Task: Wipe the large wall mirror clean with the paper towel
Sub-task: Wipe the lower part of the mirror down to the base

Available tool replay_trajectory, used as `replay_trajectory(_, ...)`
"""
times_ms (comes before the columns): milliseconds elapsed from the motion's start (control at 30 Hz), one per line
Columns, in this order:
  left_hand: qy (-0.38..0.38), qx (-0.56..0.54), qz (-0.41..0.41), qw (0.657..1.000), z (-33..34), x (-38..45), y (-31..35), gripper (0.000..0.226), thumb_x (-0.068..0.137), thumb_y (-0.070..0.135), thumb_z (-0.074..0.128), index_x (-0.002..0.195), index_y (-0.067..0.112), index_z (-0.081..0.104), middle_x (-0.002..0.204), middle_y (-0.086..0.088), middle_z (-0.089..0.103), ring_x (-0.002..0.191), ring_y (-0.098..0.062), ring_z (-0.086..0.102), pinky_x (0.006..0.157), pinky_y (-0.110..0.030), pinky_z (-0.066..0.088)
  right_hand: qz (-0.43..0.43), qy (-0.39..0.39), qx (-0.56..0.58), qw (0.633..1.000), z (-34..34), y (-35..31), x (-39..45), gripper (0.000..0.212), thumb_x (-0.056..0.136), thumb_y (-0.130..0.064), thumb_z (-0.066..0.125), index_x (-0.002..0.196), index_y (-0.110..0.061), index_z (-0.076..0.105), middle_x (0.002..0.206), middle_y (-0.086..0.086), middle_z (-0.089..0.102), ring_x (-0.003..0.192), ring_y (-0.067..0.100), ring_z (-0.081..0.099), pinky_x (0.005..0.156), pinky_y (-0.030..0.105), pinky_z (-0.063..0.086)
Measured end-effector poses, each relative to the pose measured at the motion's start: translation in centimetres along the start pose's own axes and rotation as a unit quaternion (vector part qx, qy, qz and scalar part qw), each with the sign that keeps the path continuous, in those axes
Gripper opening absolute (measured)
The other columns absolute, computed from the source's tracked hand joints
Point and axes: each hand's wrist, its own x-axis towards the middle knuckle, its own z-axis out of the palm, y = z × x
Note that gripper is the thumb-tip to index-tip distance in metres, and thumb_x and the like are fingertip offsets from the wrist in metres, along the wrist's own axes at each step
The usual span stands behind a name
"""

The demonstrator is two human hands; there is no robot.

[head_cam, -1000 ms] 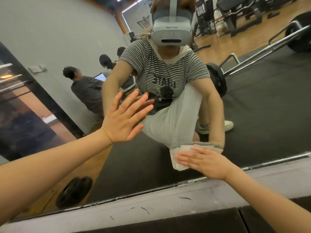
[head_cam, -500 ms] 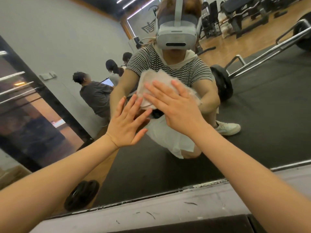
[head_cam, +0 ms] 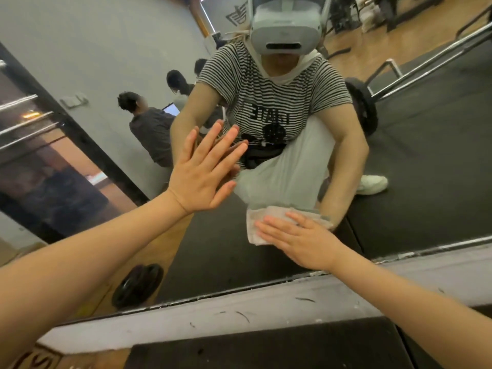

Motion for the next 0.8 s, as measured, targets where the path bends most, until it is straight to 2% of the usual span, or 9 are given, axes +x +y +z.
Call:
replay_trajectory(67,-0.002,0.004,-0.002,1.0,0.0,0.0,0.0,0.059,0.1,0.043,0.025,0.151,0.014,0.027,0.162,-0.006,0.009,0.15,-0.027,0.004,0.12,-0.047,0.001,-0.037,-0.072,0.013,0.997,1.3,-2.0,-3.1,0.08,0.072,-0.017,0.071,0.144,-0.015,0.037,0.152,0.001,0.028,0.148,0.018,-0.003,0.12,0.037,-0.007)
replay_trajectory(133,-0.003,0.009,-0.001,1.0,0.1,-0.1,0.1,0.059,0.099,0.043,0.025,0.15,0.014,0.028,0.16,-0.008,0.012,0.15,-0.027,0.004,0.12,-0.047,0.001,-0.051,-0.119,0.033,0.991,2.1,-3.4,-5.1,0.081,0.066,-0.018,0.076,0.141,-0.017,0.043,0.151,0.0,0.03,0.148,0.018,-0.007,0.12,0.035,-0.005)
replay_trajectory(267,-0.005,0.015,-0.003,1.0,0.0,0.0,0.2,0.059,0.099,0.043,0.027,0.151,0.014,0.026,0.163,-0.003,0.001,0.15,-0.026,0.002,0.12,-0.046,0.0,-0.049,-0.108,0.052,0.992,3.1,-4.0,-6.4,0.06,0.082,-0.012,0.038,0.141,-0.017,0.046,0.153,0.0,0.032,0.149,0.018,-0.008,0.12,0.036,-0.009)
replay_trajectory(300,-0.003,0.015,-0.003,1.0,-0.1,0.0,0.2,0.06,0.098,0.042,0.028,0.151,0.014,0.027,0.163,-0.004,0.002,0.15,-0.026,0.002,0.12,-0.046,0.001,-0.045,-0.114,0.05,0.991,3.1,-4.1,-6.7,0.059,0.082,-0.012,0.038,0.141,-0.016,0.045,0.152,0.001,0.033,0.149,0.018,-0.008,0.12,0.036,-0.008)
replay_trajectory(400,-0.002,0.021,-0.004,1.0,0.0,0.0,0.2,0.061,0.097,0.041,0.033,0.15,0.013,0.029,0.159,-0.009,0.019,0.15,-0.027,0.003,0.118,-0.048,0.005,-0.04,-0.163,0.077,0.983,3.3,-4.7,-7.8,0.078,0.067,-0.018,0.078,0.137,-0.016,0.044,0.149,0.002,0.035,0.149,0.018,-0.009,0.119,0.035,-0.002)
replay_trajectory(500,-0.003,0.024,-0.012,1.0,0.1,-0.1,0.3,0.06,0.096,0.04,0.034,0.15,0.014,0.03,0.152,-0.013,0.034,0.149,-0.027,0.003,0.119,-0.048,0.005,-0.038,-0.173,0.103,0.979,3.5,-5.2,-8.6,0.09,0.054,-0.024,0.089,0.134,-0.017,0.047,0.147,0.001,0.036,0.149,0.018,-0.011,0.12,0.035,-0.005)
replay_trajectory(567,-0.002,0.029,-0.016,0.999,0.2,-0.1,0.3,0.06,0.096,0.04,0.035,0.15,0.014,0.031,0.151,-0.014,0.036,0.149,-0.026,0.003,0.119,-0.048,0.005,-0.046,-0.163,0.106,0.98,3.5,-5.0,-8.5,0.089,0.054,-0.025,0.089,0.133,-0.018,0.048,0.146,0.001,0.037,0.15,0.017,-0.004,0.12,0.035,-0.006)
replay_trajectory(667,0.005,0.033,-0.015,0.999,0.3,0.0,0.3,0.059,0.097,0.04,0.034,0.15,0.014,0.033,0.151,-0.014,0.036,0.149,-0.026,0.003,0.119,-0.047,0.004,-0.057,-0.158,0.102,0.981,3.4,-4.4,-8.1,0.088,0.051,-0.025,0.091,0.129,-0.019,0.05,0.143,0.0,0.038,0.139,0.014,0.028,0.12,0.035,-0.008)
replay_trajectory(800,0.008,0.032,-0.019,0.999,0.3,0.0,0.3,0.059,0.097,0.039,0.034,0.15,0.014,0.031,0.154,-0.012,0.031,0.149,-0.027,0.004,0.119,-0.047,0.004,-0.068,-0.149,0.099,0.981,3.4,-4.3,-8.0,0.09,0.05,-0.023,0.092,0.129,-0.018,0.049,0.142,0.0,0.037,0.133,0.012,0.034,0.12,0.033,-0.005)
